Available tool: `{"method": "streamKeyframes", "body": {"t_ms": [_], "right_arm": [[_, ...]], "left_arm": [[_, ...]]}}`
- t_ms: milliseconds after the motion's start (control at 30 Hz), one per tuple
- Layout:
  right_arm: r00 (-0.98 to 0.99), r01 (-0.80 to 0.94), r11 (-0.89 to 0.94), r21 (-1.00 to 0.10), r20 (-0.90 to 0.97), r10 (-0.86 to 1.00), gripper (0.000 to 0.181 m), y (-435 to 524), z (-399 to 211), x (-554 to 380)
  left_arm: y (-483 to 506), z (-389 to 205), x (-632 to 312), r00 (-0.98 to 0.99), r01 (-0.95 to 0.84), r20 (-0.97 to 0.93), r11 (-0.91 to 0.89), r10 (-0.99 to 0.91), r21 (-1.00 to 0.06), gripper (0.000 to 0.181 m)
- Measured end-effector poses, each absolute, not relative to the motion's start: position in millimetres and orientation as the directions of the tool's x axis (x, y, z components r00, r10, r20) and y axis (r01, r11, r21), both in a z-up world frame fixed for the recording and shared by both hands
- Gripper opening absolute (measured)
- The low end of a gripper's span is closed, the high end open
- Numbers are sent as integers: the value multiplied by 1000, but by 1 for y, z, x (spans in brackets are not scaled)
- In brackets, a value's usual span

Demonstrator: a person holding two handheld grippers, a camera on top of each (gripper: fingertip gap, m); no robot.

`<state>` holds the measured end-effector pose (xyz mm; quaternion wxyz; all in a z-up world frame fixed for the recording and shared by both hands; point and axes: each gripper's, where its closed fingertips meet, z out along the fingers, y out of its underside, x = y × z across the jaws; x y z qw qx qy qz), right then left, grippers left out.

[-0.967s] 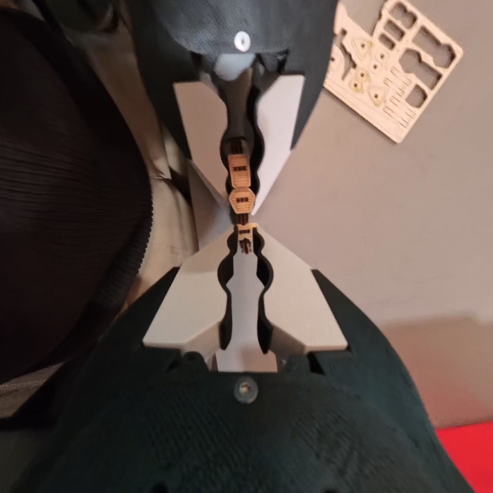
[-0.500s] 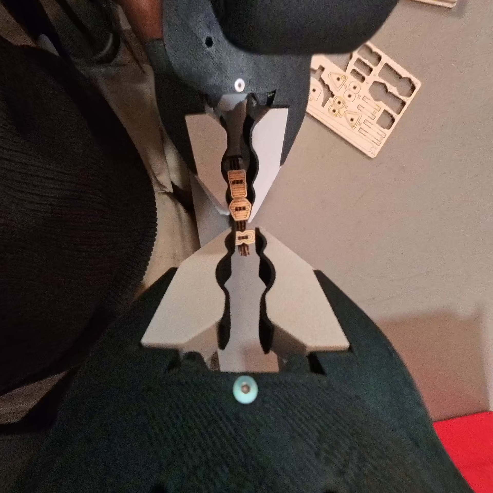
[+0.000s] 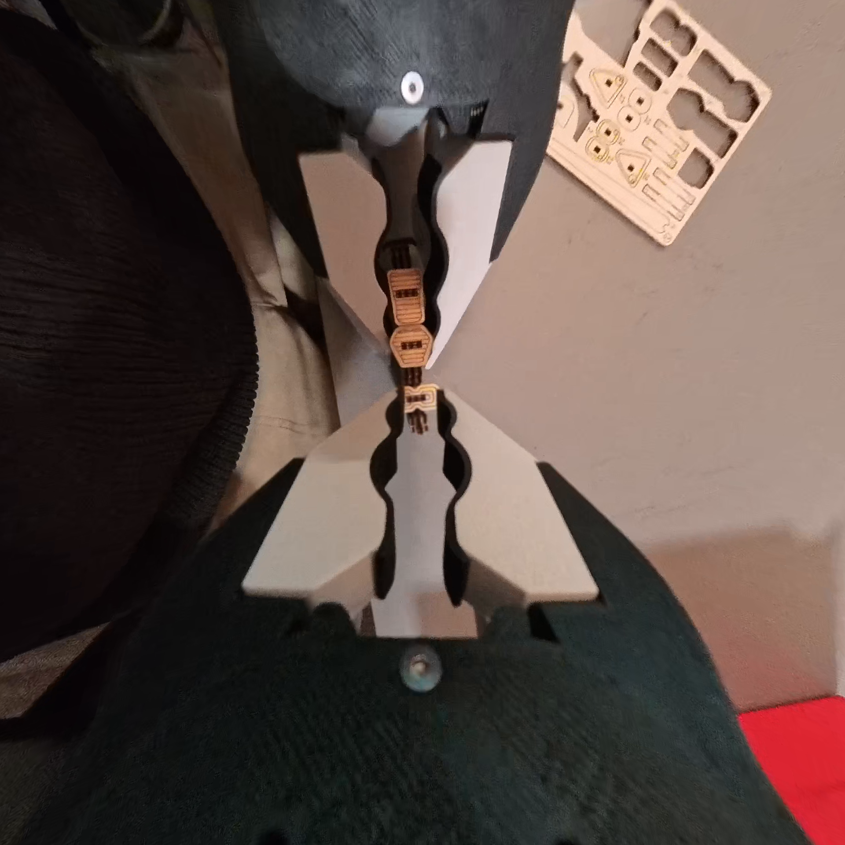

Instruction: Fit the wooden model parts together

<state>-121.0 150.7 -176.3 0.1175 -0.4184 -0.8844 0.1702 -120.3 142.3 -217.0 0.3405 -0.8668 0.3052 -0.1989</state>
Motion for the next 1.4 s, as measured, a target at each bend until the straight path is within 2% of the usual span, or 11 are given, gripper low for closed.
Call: {"method": "streamKeyframes", "body": {"t_ms": [33, 300, 400, 700, 833, 933, 1033, 1167, 1267, 1333, 1400], "right_arm": [[-625, 688, 595, -416, 77, 777, 12, 149, -171, -122], [-616, 711, 569, -414, 25, 788, 12, 149, -183, -122], [-621, 691, 593, -413, 81, 779, 11, 150, -173, -123], [-614, 711, 586, -389, 64, 787, 13, 154, -179, -121], [-617, 694, 581, -425, 66, 784, 11, 148, -168, -123], [-615, 719, 564, -406, 5, 788, 10, 147, -187, -121], [-610, 724, 585, -367, 55, 790, 13, 157, -183, -120], [-614, 692, 567, -446, 50, 788, 9, 146, -168, -126], [-610, 717, 549, -430, -6, 792, 10, 144, -185, -123], [-598, 738, 559, -378, 17, 801, 10, 154, -187, -120], [-602, 721, 569, -396, 49, 797, 11, 154, -178, -121]], "left_arm": [[142, -217, -120, 734, -395, 136, -581, -665, -712, 15], [142, -217, -120, 735, -394, 137, -582, -665, -711, 15], [142, -217, -120, 735, -394, 137, -583, -664, -711, 15], [142, -217, -120, 735, -391, 141, -584, -663, -711, 15], [142, -217, -119, 733, -392, 142, -583, -666, -711, 15], [143, -217, -120, 735, -392, 139, -583, -664, -712, 15], [142, -217, -120, 736, -389, 143, -586, -662, -711, 15], [142, -217, -119, 733, -391, 144, -585, -665, -711, 15], [143, -217, -120, 736, -390, 141, -585, -663, -711, 15], [143, -217, -120, 737, -386, 145, -587, -660, -712, 15], [142, -217, -120, 736, -388, 144, -586, -662, -711, 15]]}}
